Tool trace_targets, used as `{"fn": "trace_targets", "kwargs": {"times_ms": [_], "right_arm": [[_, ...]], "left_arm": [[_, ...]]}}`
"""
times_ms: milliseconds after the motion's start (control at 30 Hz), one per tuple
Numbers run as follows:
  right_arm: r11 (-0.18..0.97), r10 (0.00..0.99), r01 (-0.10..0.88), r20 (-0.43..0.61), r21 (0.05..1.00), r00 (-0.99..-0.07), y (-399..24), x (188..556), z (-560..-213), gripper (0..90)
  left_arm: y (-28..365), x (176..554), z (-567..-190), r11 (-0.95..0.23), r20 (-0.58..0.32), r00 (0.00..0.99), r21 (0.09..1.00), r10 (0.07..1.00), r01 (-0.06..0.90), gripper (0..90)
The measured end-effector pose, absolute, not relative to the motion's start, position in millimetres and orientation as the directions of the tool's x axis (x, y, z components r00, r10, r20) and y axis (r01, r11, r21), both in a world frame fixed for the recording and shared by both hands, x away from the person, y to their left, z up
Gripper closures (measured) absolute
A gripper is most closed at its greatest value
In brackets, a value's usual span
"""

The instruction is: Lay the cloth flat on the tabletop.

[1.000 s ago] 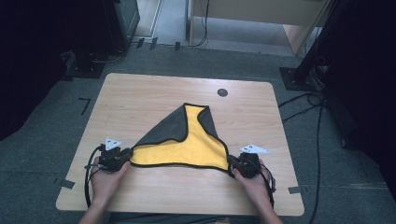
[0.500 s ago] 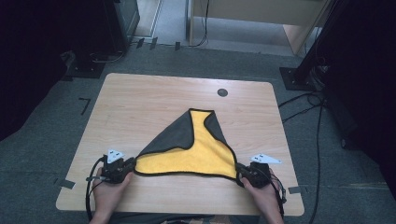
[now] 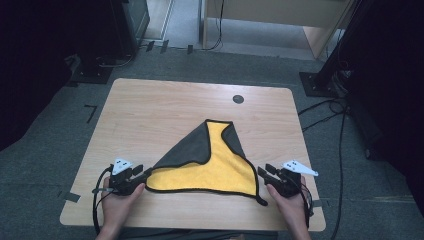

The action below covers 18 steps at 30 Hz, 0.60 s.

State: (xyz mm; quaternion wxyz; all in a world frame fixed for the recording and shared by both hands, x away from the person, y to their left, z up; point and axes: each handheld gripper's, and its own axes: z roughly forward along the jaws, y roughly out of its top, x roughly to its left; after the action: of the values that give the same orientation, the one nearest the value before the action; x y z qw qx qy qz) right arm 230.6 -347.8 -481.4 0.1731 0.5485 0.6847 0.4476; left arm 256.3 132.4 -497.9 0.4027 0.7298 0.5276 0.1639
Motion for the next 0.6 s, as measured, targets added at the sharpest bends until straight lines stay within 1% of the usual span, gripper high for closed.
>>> {"fn": "trace_targets", "kwargs": {"times_ms": [133,167,200,233,300,333,367,400,433,467,500,533,567,600], "right_arm": [[0.005,0.904,0.577,0.243,0.816,-0.351,-333.0,243.4,-471.2,56.9],[0.034,0.895,0.563,0.225,0.826,-0.384,-318.9,252.9,-466.0,56.9],[0.034,0.895,0.563,0.225,0.826,-0.384,-318.9,252.9,-466.0,56.9],[0.061,0.894,0.552,0.2,0.831,-0.4,-310.9,257.9,-463.8,56.9],[0.093,0.894,0.549,0.173,0.83,-0.414,-295.8,273.1,-460.3,56.8],[0.093,0.892,0.556,0.179,0.826,-0.415,-286.4,287.4,-459.4,56.9],[0.088,0.898,0.564,0.18,0.821,-0.402,-281.3,296.4,-460.6,57.0],[0.088,0.898,0.564,0.18,0.821,-0.402,-281.3,296.4,-460.6,57.0],[0.07,0.906,0.586,0.195,0.807,-0.377,-272.1,313.8,-465.0,57.0],[0.07,0.906,0.586,0.195,0.807,-0.377,-272.1,313.8,-465.0,57.0],[0.085,0.914,0.598,0.177,0.797,-0.365,-259.9,328.4,-470.0,56.1],[0.085,0.914,0.598,0.177,0.797,-0.365,-259.9,328.4,-470.0,56.1],[0.117,0.922,0.604,0.14,0.789,-0.361,-247.3,341.2,-475.5,55.5],[0.117,0.922,0.604,0.14,0.789,-0.361,-247.3,341.2,-475.5,55.5]], "left_arm": [[122.0,263.0,-490.3,-0.139,-0.175,0.424,0.778,0.889,0.612,56.2],[111.7,268.4,-487.3,-0.168,-0.143,0.44,0.787,0.886,0.594,55.8],[111.7,268.4,-487.3,-0.168,-0.143,0.44,0.787,0.886,0.594,55.5],[106.2,271.1,-486.2,-0.177,-0.132,0.444,0.788,0.886,0.589,55.5],[95.1,275.5,-482.3,-0.184,-0.14,0.467,0.792,0.873,0.582,54.8],[81.2,277.9,-478.1,-0.217,-0.108,0.494,0.803,0.863,0.555,53.9],[81.2,277.9,-478.1,-0.217,-0.108,0.494,0.803,0.863,0.555,53.5],[74.5,279.3,-476.8,-0.226,-0.102,0.507,0.807,0.856,0.545,53.5],[64.0,282.0,-476.0,-0.243,-0.091,0.526,0.812,0.845,0.53,52.4],[64.0,282.0,-476.0,-0.243,-0.091,0.526,0.812,0.845,0.53,52.2],[54.2,285.7,-478.0,-0.251,-0.091,0.541,0.812,0.836,0.526,52.0],[54.2,285.7,-478.0,-0.251,-0.091,0.541,0.812,0.836,0.526,51.9],[46.9,290.4,-483.0,-0.259,-0.093,0.549,0.808,0.831,0.529,51.9],[46.9,290.4,-483.0,-0.259,-0.093,0.549,0.808,0.831,0.529,52.1]]}}
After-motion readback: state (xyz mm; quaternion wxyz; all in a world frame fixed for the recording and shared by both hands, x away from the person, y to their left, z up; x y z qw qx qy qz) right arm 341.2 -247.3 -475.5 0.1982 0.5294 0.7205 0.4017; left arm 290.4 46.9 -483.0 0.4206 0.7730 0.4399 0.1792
